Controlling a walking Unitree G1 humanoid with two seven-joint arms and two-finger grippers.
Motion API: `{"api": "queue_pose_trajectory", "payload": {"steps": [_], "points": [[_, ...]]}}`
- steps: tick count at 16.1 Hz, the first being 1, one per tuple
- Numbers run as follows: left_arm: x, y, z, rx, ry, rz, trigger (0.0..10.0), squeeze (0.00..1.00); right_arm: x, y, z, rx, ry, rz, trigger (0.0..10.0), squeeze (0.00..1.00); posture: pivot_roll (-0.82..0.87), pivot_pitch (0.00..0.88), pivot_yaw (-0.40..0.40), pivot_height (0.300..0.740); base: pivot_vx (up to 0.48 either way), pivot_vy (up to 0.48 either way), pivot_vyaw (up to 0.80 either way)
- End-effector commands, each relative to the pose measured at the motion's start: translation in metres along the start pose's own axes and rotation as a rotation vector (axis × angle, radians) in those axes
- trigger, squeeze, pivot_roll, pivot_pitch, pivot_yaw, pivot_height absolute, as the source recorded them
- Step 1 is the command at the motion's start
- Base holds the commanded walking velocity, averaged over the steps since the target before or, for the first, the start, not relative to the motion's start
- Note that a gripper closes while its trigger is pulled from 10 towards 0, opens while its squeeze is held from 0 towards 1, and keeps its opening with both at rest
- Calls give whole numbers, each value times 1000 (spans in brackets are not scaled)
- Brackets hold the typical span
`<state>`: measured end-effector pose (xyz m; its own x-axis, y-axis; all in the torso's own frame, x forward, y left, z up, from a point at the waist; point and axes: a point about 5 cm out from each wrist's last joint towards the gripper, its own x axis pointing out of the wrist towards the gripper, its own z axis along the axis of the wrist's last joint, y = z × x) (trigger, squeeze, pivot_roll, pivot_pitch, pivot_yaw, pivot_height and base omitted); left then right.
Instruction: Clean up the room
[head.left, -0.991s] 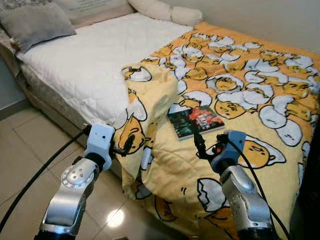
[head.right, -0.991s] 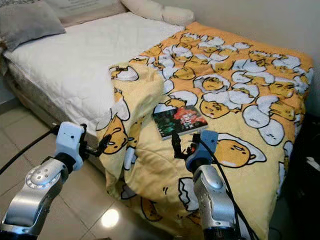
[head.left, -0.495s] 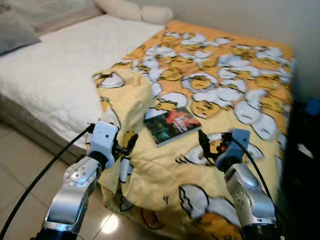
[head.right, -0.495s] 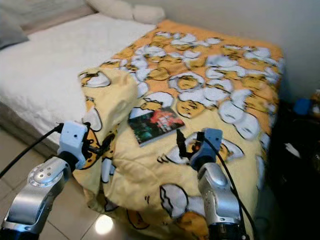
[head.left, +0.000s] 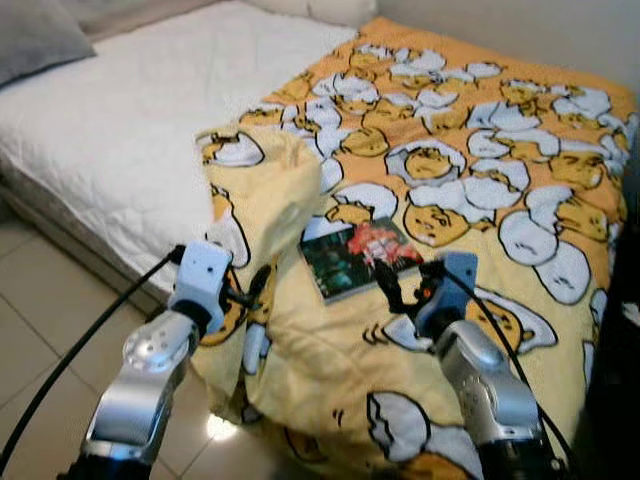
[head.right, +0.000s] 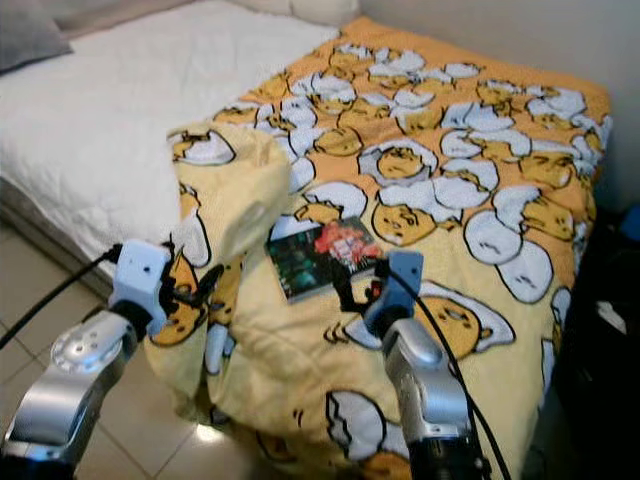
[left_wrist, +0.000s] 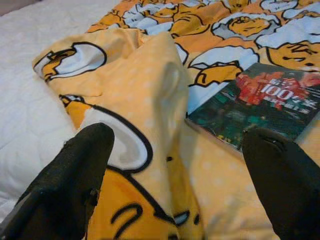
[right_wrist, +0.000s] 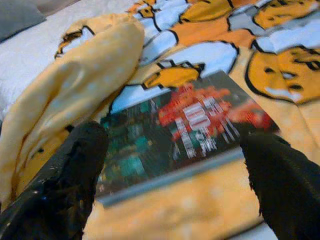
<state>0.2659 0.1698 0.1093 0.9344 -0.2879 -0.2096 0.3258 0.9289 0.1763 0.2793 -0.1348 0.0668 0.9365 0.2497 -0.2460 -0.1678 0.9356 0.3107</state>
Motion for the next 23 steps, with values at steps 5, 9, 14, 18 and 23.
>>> {"api": "queue_pose_trajectory", "payload": {"steps": [5,9,14,18,23], "points": [[0,1,-1,5,10,11,10000,0,0,-1,0,23,11,0,10000,0,-21,0,-22,740,0,0,0],[0,2,0,12,4,17,10000,0,0,-1,-1,30,12,2,10000,0,-21,0,-23,740,0,0,0],[-2,3,2,-9,-12,17,10000,0,-2,12,-5,21,55,146,10000,0,-13,0,-28,740,0,0,640],[-3,3,2,-13,-13,16,10000,0,-4,15,-6,17,69,196,10000,0,-11,0,-25,740,0,0,800],[-5,2,1,-8,-7,12,10000,0,-4,12,-9,56,72,160,10000,0,-9,0,-23,740,0,0,160]]}}
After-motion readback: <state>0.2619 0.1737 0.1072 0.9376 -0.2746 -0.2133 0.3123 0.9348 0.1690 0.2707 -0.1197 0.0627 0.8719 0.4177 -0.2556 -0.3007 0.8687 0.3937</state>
